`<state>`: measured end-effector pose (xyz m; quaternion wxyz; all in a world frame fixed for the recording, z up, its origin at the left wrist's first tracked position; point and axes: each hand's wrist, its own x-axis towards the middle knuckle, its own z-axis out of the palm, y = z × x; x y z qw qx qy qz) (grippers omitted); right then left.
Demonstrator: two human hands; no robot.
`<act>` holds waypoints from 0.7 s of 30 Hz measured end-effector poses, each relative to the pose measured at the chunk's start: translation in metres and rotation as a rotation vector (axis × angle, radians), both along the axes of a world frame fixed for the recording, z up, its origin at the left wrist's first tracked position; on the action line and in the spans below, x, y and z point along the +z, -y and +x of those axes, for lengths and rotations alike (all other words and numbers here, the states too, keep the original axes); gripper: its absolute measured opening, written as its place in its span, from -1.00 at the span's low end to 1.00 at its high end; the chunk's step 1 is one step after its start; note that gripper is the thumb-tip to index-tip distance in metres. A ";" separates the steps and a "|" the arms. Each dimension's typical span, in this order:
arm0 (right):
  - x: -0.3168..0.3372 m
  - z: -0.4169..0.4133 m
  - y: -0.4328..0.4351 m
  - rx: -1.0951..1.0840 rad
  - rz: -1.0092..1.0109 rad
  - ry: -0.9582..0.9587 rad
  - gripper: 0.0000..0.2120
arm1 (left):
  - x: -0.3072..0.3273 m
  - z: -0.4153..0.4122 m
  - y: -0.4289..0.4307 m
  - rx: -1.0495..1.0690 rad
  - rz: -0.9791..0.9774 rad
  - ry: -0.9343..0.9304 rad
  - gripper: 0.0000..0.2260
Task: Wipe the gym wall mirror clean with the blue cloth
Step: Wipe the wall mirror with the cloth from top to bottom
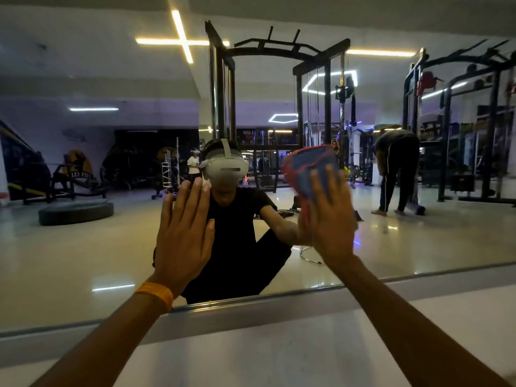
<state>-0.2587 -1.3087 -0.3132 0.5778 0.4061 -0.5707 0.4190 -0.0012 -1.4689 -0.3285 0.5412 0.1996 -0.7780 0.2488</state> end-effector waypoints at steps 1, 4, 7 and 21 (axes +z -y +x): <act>-0.001 0.000 -0.005 0.043 -0.080 0.176 -0.39 | -0.002 -0.001 -0.002 -0.005 0.012 -0.007 -0.41; -0.049 0.022 0.001 0.107 0.065 0.212 -0.45 | -0.009 -0.007 -0.008 -0.003 0.046 -0.030 -0.40; -0.107 0.011 -0.004 -0.007 0.503 -0.336 -0.37 | -0.025 -0.009 -0.012 -0.010 0.050 -0.018 -0.40; -0.141 0.013 -0.021 0.024 0.578 -0.342 -0.45 | -0.071 -0.005 -0.023 -0.028 0.133 0.016 -0.38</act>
